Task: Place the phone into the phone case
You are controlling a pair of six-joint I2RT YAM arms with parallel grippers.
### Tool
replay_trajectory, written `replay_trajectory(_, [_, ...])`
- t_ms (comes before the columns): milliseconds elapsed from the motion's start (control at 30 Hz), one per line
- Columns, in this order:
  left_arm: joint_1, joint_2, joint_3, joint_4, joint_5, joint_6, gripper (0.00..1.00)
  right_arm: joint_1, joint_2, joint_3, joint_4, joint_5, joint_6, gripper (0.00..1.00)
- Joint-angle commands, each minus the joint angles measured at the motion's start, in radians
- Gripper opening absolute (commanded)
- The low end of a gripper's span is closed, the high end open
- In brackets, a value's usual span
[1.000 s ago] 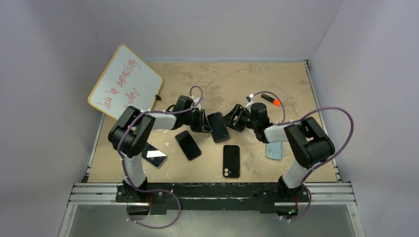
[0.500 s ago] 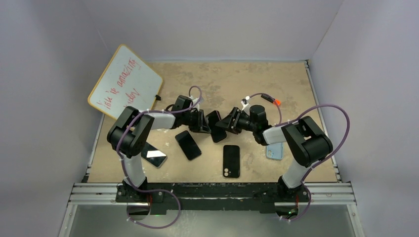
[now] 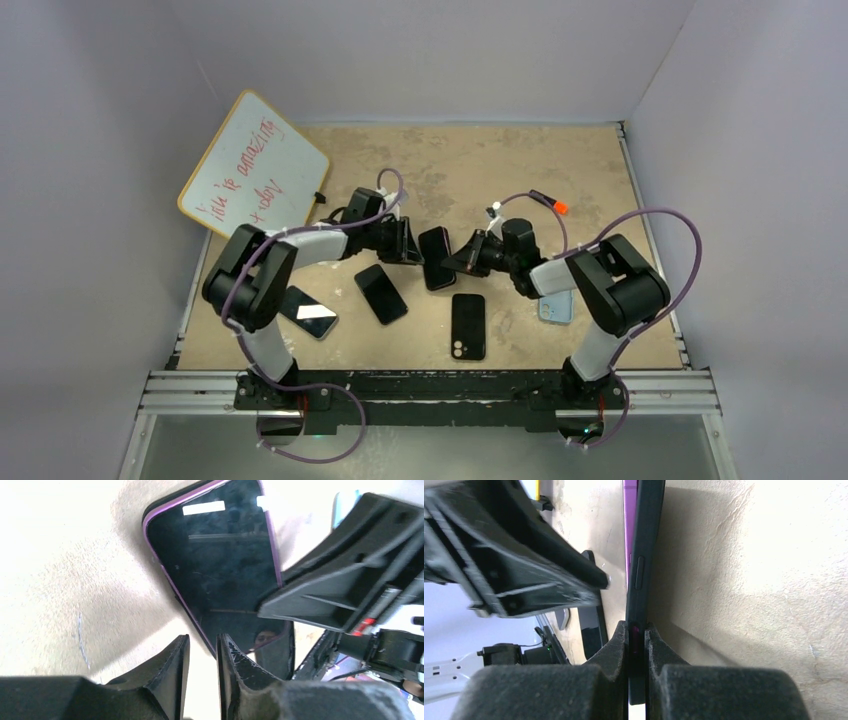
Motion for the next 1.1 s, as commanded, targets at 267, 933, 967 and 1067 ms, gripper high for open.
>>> replay_trajectory(267, [0.203,-0.433,0.070,-0.198,0.112,0.076,0.66,0.001,-0.348,-0.018,-0.045,-0.066,-0.100,0.00])
replay_trajectory(933, [0.254,-0.730,-0.108,0.404,0.473,-0.380,0.88,0.056,-0.708,-0.083,0.319,-0.235,0.137,0.00])
replay_trajectory(967, [0.254,-0.730,-0.121,0.465,0.473,-0.421,0.88,0.063,-0.700,-0.078,0.347,-0.240,0.156,0.00])
replay_trajectory(1067, [0.254,-0.720,-0.154,0.589,0.473,-0.500,0.88,0.087,-0.671,-0.048,0.354,-0.246,0.167,0.00])
